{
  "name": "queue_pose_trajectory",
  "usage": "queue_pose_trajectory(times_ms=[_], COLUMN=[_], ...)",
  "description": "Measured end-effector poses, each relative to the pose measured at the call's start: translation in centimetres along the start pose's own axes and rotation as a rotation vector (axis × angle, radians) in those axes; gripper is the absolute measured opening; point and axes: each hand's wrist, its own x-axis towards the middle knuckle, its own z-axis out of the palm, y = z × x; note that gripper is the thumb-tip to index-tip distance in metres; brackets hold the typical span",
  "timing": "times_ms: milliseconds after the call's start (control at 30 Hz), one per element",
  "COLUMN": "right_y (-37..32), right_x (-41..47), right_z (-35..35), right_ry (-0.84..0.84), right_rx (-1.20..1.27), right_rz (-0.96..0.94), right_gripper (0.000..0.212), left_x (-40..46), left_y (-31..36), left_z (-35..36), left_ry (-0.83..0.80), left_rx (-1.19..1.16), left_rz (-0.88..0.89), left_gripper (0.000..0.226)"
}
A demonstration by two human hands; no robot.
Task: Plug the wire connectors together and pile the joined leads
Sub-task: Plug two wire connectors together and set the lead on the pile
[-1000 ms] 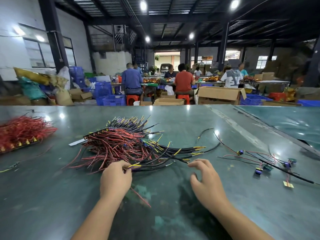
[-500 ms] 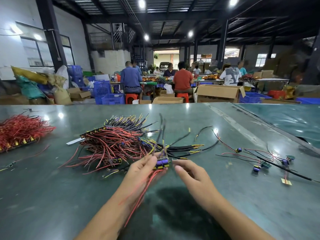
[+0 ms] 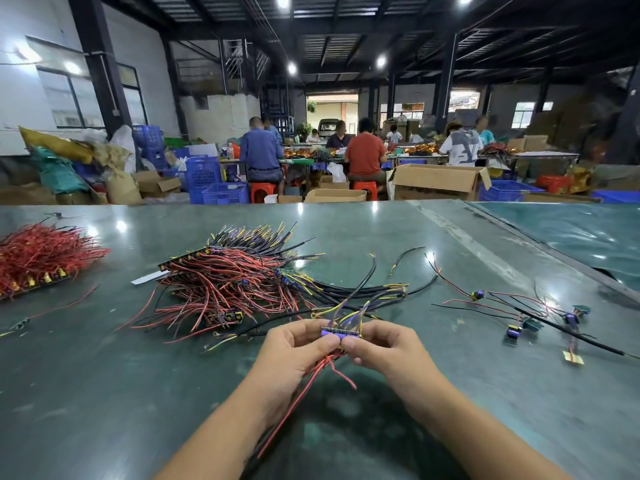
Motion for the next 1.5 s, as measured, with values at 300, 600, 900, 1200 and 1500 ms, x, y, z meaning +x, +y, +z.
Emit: queue_pose_trajectory(times_ms=[300,600,900,1200,1500], right_y=[-1.0,-0.7,0.0,-0.2,-1.3], right_x=[-0.6,-0.3,0.2,0.3,-0.9], right_z=[-1.0,-0.2,-0.8,-1.0,0.4], right_ry=[-0.241,-0.051,0.179,0.186,-0.215], right_rx=[0.104,0.202,0.137,0.194,0.229], right_rz=[-0.044,-0.085,-0.095,-0.087,-0.001], right_gripper=[0.019,0.011,0.018,0.033,0.036], left_x=[-0.7,0.1,1.5,1.3,-0.4], left_y=[1.4,1.3,1.1,0.9,1.0], left_z=[-0.3,0.7,-1.8,-2.5,0.2], left_ry=[-0.266,0.059,0.486,0.795,0.13], left_rx=[-0.113,-0.288,-0.126,0.898,0.459], left_rz=[-0.052,0.048,0.328,0.594,0.396], left_gripper=[0.022,0.019,0.028,0.055,0.014])
